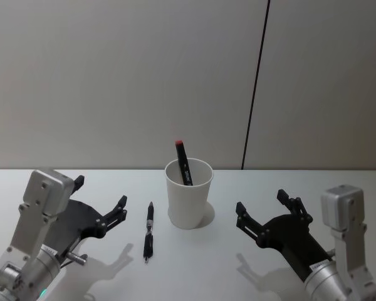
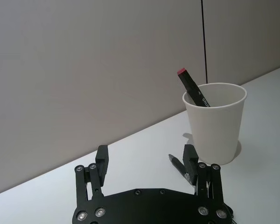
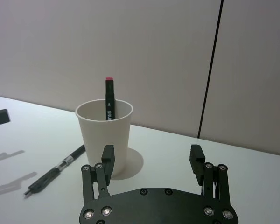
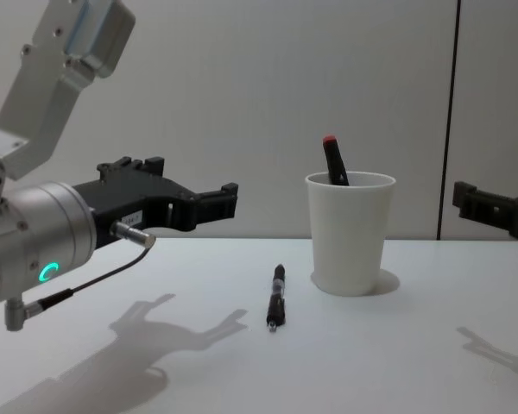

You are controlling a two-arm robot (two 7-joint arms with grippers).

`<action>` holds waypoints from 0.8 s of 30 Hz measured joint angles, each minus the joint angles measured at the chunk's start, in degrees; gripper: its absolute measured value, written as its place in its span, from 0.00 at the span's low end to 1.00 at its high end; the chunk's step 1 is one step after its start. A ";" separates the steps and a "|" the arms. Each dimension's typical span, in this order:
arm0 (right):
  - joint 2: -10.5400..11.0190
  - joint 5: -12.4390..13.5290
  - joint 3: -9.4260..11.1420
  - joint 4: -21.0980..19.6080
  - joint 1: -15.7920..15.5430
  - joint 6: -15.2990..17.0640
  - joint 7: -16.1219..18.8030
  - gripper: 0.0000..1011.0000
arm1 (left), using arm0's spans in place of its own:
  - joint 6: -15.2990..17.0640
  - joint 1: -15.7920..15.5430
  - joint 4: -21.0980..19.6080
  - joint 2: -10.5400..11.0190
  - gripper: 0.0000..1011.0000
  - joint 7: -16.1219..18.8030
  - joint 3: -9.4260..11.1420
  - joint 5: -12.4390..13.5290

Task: Place the pen into the pen holder.

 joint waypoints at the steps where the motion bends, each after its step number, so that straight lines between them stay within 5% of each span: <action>1: 0.08 0.29 -0.15 -0.37 -0.45 -0.34 -0.13 0.99 | 0.24 -0.15 0.06 -0.06 0.99 -0.20 -0.01 -0.13; 17: 0.25 0.92 -0.44 -1.13 -1.37 -1.05 -0.45 0.99 | 6.50 -3.59 2.99 -2.95 0.99 -2.85 -0.18 -2.87; 24: 0.23 0.92 -0.41 -1.13 -1.37 -1.05 -0.45 0.99 | 11.93 -5.50 4.26 -4.66 0.99 -2.73 0.05 -3.40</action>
